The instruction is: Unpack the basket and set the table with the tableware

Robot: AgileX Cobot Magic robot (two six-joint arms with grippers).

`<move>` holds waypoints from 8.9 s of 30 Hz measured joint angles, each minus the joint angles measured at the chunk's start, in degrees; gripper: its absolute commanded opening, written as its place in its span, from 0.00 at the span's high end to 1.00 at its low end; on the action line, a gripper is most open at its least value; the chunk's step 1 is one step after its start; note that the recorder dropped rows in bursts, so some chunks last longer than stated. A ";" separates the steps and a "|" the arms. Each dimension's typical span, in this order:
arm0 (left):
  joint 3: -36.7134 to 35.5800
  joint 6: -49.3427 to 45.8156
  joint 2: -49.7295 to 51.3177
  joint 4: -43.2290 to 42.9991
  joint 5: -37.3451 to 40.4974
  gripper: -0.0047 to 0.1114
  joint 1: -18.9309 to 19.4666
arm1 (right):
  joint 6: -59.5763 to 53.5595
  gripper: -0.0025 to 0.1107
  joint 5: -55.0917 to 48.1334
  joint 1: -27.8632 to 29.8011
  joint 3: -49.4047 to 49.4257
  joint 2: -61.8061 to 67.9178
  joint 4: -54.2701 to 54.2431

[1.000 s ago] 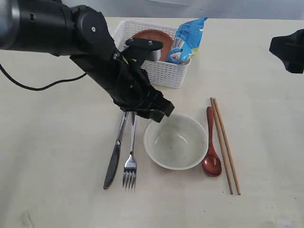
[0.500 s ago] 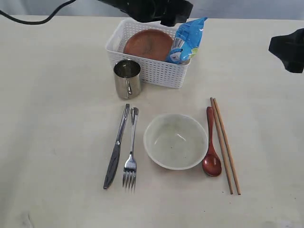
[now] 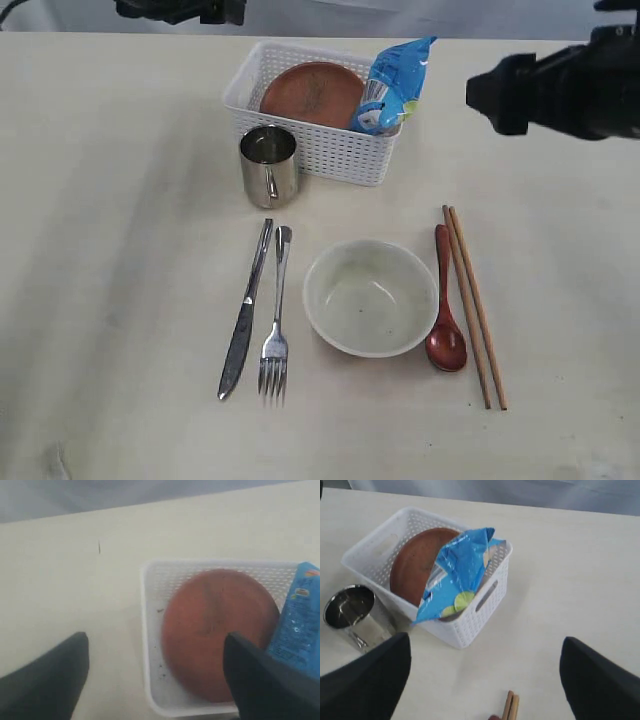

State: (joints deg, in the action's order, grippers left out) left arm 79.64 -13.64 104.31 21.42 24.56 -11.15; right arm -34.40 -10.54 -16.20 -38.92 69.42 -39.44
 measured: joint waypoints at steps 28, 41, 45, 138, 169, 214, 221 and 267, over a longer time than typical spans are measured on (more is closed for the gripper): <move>44.83 -27.35 28.10 4.61 40.36 0.39 0.00 | 0.06 0.31 -14.61 3.23 -20.10 19.39 9.94; 46.49 -35.09 31.87 4.22 36.65 0.42 0.00 | 0.15 0.31 -16.30 13.84 -19.64 19.39 9.78; 46.49 -35.23 32.92 4.22 34.10 0.42 0.00 | 0.15 0.31 -16.42 13.84 -19.64 19.39 9.73; 46.70 -29.29 25.29 26.65 40.61 0.96 9.17 | -40.04 0.37 -50.69 19.68 -33.62 39.80 -42.60; 46.70 -28.88 25.17 33.14 45.36 0.91 5.88 | -43.91 0.98 -57.43 13.81 -35.47 49.17 -57.84; 46.70 -20.65 22.54 33.46 45.24 0.95 6.45 | -29.83 0.98 -46.72 29.26 -2.11 35.74 -42.88; 46.70 -20.65 22.54 33.46 45.24 0.95 6.45 | -30.73 0.98 -43.40 26.55 -3.73 36.57 -46.79; 46.70 -20.87 22.54 33.46 45.24 0.95 6.45 | -20.48 0.55 -34.97 17.26 -21.55 51.19 -38.95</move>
State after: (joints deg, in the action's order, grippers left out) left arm 126.34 -34.51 126.85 54.88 69.81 -4.70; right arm -54.88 -45.51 1.06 -60.48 120.61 -78.39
